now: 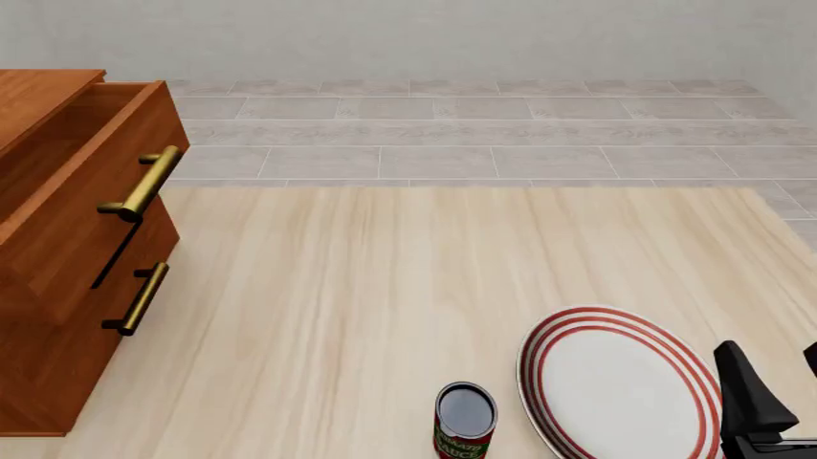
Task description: Put the bowl on top of the cabinet.
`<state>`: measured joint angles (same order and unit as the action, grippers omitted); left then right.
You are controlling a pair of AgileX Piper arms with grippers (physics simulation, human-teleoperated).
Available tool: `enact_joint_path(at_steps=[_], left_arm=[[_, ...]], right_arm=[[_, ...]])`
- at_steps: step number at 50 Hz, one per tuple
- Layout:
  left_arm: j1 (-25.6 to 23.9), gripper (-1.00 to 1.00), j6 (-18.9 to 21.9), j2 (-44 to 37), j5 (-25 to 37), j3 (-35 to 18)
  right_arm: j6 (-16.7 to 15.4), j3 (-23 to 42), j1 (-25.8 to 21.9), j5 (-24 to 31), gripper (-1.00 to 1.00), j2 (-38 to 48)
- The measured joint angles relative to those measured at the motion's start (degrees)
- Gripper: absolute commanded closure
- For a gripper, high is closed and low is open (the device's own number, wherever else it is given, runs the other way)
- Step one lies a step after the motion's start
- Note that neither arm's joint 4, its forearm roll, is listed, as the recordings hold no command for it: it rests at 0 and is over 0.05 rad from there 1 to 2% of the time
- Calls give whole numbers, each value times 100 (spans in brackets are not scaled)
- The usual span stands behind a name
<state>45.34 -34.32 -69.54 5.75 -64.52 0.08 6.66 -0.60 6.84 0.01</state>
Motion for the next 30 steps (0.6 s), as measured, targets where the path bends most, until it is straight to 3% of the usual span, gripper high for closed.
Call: enact_joint_path(at_steps=[12, 13, 30], left_arm=[[149, 100, 224, -235, -240, -29], [148, -100, 262, -231, -249, -28], [194, -100, 759, -54, -289, -10]], right_arm=[[0, 0, 0, 0, -100, 0], [0, 0, 0, 0, -100, 0], [0, 0, 0, 0, -100, 0]])
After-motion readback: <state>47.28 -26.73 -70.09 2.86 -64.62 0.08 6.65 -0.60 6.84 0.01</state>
